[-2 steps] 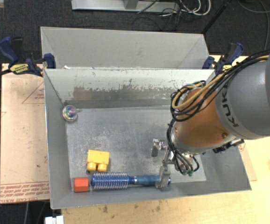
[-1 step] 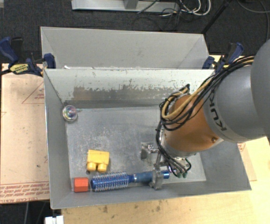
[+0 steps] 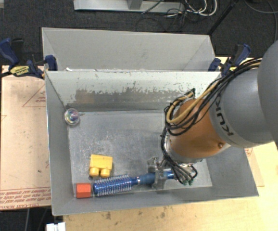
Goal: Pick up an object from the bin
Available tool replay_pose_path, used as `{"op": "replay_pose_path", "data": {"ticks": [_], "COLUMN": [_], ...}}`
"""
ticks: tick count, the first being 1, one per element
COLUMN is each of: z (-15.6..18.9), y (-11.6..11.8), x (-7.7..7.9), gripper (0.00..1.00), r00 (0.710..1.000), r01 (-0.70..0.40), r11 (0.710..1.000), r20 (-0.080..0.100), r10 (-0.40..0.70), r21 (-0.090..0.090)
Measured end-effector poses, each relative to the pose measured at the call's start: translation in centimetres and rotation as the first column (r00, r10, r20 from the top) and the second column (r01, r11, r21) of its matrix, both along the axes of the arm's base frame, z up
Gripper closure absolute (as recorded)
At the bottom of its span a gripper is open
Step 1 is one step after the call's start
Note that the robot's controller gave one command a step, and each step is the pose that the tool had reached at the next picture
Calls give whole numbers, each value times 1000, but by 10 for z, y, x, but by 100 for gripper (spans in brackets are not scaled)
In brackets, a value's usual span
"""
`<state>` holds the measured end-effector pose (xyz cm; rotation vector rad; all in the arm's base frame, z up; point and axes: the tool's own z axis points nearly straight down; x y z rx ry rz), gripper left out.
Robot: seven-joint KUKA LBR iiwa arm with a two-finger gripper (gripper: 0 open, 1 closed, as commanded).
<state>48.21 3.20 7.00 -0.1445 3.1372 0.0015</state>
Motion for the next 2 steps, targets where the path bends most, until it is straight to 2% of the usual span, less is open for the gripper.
{"op": "replay_pose_path", "data": {"ticks": [1,2], "z": [114,222], "y": [-1,0], "x": [21,19], "gripper": [100,100], "r00": [1000,996], "r01": [29,90], "r11": [1000,996], "r20": [8,9], "r10": [-29,-90], "r21": [1,1]}}
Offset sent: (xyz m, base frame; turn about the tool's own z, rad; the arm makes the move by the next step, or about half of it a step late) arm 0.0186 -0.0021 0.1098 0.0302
